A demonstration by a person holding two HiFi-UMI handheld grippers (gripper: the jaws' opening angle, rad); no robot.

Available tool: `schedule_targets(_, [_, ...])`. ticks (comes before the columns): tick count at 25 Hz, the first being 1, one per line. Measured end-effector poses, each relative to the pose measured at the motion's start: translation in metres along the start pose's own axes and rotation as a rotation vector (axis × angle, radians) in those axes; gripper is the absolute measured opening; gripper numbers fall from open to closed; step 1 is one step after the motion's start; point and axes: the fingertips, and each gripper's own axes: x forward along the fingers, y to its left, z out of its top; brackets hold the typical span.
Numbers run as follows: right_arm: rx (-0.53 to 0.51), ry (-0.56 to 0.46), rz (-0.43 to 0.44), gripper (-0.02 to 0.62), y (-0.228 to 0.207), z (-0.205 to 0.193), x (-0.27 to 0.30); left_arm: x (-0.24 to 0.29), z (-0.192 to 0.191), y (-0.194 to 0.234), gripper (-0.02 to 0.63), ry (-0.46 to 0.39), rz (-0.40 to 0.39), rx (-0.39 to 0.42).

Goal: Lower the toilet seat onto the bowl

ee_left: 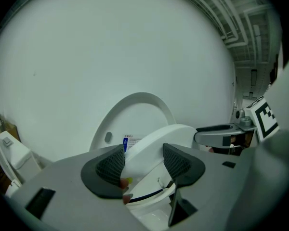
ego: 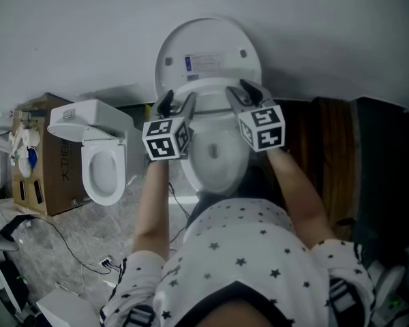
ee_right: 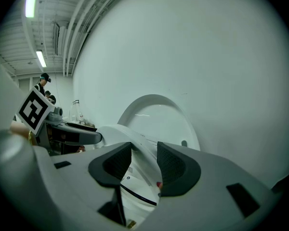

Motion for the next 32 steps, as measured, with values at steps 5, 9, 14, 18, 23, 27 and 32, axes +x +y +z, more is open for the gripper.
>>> schedule_targets(5, [0.002, 0.003, -0.006, 0.176, 0.005, -0.008, -0.013, -0.01, -0.008, -0.008, 0.255, 0.004, -0.009, 0.009])
schedule_targets(9, [0.004, 0.009, -0.016, 0.176, 0.011, -0.013, -0.021, -0.018, -0.016, -0.01, 0.255, 0.016, -0.012, 0.021])
schedule_targets(14, [0.006, 0.011, -0.033, 0.176, 0.017, -0.019, -0.031, -0.028, -0.022, -0.013, 0.255, 0.015, -0.021, 0.03])
schedule_targets(18, [0.01, 0.013, -0.053, 0.176, 0.021, -0.026, -0.04, -0.035, -0.03, -0.018, 0.255, 0.021, -0.032, 0.04])
schedule_targets(23, [0.014, 0.016, -0.066, 0.176, 0.027, -0.034, -0.049, -0.044, -0.04, -0.021, 0.255, 0.027, -0.045, 0.057])
schedule_targets(27, [0.018, 0.017, -0.077, 0.176, 0.03, -0.04, -0.056, -0.048, -0.046, -0.025, 0.255, 0.026, -0.057, 0.063])
schedule_targets(32, [0.025, 0.033, -0.082, 0.176, 0.036, -0.045, -0.061, -0.055, -0.05, -0.026, 0.255, 0.032, -0.072, 0.068])
